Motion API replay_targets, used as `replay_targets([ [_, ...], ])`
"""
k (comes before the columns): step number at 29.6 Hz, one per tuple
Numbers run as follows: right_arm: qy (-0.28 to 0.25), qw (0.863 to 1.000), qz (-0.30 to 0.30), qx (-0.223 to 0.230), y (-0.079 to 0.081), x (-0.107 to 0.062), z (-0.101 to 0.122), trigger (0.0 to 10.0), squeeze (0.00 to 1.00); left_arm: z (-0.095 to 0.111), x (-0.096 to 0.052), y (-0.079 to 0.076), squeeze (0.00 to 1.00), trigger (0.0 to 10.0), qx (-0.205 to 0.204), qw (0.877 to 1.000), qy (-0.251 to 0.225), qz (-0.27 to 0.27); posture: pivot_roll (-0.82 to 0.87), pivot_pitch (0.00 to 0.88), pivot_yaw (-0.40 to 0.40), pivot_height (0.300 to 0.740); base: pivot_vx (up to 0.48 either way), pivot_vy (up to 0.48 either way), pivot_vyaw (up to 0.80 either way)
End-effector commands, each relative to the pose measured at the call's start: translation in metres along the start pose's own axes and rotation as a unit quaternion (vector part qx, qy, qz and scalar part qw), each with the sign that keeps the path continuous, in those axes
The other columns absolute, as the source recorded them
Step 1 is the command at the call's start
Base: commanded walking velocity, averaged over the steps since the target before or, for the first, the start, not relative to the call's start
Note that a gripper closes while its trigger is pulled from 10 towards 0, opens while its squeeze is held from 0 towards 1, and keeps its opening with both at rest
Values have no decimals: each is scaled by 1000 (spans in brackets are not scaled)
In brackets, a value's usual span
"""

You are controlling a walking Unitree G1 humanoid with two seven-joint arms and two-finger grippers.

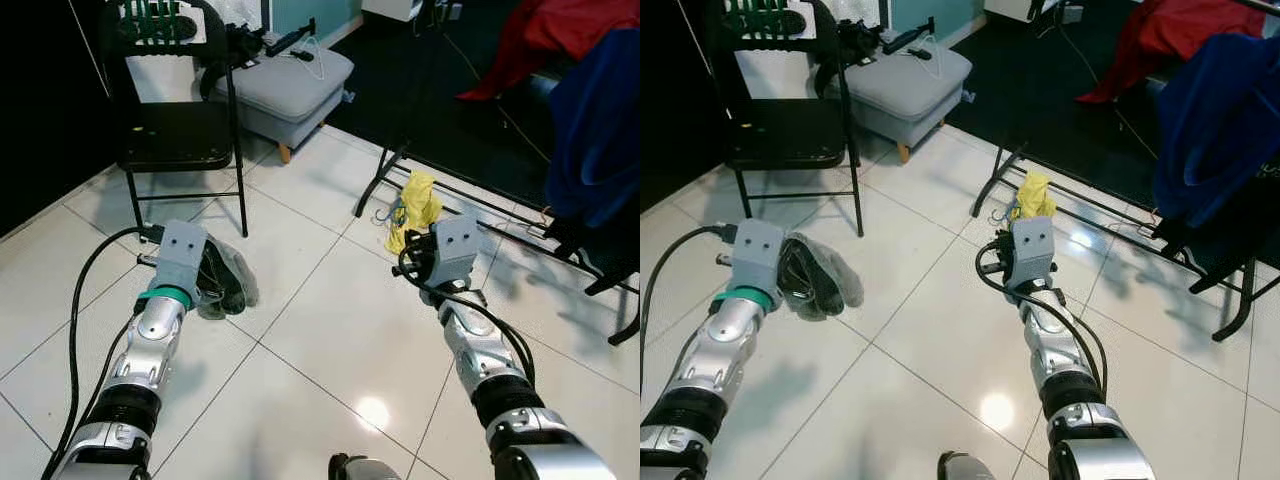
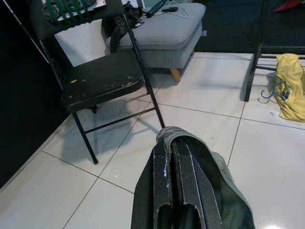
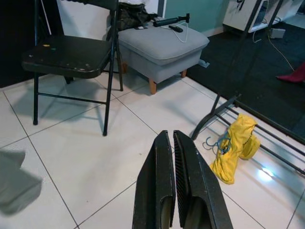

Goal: Hang hanger

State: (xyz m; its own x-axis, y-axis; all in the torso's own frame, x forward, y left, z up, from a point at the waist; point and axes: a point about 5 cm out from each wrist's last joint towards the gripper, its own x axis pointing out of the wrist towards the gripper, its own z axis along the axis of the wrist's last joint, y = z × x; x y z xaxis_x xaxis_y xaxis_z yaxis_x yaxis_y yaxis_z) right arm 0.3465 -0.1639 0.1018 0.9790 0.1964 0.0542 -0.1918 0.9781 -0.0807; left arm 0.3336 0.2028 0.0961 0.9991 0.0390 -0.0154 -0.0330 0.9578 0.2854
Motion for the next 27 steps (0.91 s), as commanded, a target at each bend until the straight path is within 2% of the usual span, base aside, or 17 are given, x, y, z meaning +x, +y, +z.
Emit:
replay_targets([
  [1, 3, 1000, 2, 3, 2, 0, -2, 10000, 0, -5, -4, -1, 0, 10000, 0, 1000, 4, 2, -4, 0, 13, 740, 0, 0, 0],
  [8, 0, 1000, 8, 9, 6, 0, -2, 10000, 0, -5, -5, -8, 0, 10000, 7, 1000, 9, -24, -12, 0, 17, 740, 0, 0, 0],
  [12, 15, 999, 12, 34, 8, -3, -9, 10000, 0, -2, -8, -13, 0, 10000, 24, 999, -6, -43, -17, 0, 14, 740, 0, 0, 0],
  [13, 39, 998, 11, 51, 7, -8, -20, 10000, 0, -4, -12, -16, 0, 10000, 34, 998, -12, -54, -18, 0, 15, 740, 0, 0, 0],
  [14, 39, 998, 11, 51, 7, -8, -20, 10000, 0, -4, -12, -16, 0, 10000, 34, 998, -12, -54, -18, 0, 15, 740, 0, 0, 0],
  [16, 103, 991, -24, 87, -6, -28, -49, 10000, 0, -23, -21, -15, 0, 10000, 11, 998, 24, -56, -26, 0, 25, 740, 0, 0, 0],
  [19, 127, 986, -40, 99, -11, -36, -59, 10000, 0, -31, -24, -13, 0, 10000, -4, 998, 42, -51, -26, 0, 25, 740, 0, 0, 0],
  [21, 196, 972, -45, 124, -10, -57, -86, 10000, 0, -38, -26, -11, 0, 10000, -25, 997, 59, -35, -14, 0, 36, 740, 0, 0, 0],
  [24, 196, 972, -45, 124, -10, -57, -86, 10000, 0, -38, -26, -11, 0, 10000, -25, 997, 59, -35, -14, 0, 36, 740, 0, 0, 0],
  [25, 213, 968, -36, 128, -7, -62, -92, 10000, 0, -37, -25, -10, 0, 10000, -31, 997, 59, -30, -15, 0, 36, 740, 0, 0, 0],
  [27, 212, 969, -32, 121, -5, -62, -92, 10000, 0, -33, -21, -9, 0, 10000, -42, 998, 54, -10, -18, 0, 29, 740, 0, 0, 0],
])
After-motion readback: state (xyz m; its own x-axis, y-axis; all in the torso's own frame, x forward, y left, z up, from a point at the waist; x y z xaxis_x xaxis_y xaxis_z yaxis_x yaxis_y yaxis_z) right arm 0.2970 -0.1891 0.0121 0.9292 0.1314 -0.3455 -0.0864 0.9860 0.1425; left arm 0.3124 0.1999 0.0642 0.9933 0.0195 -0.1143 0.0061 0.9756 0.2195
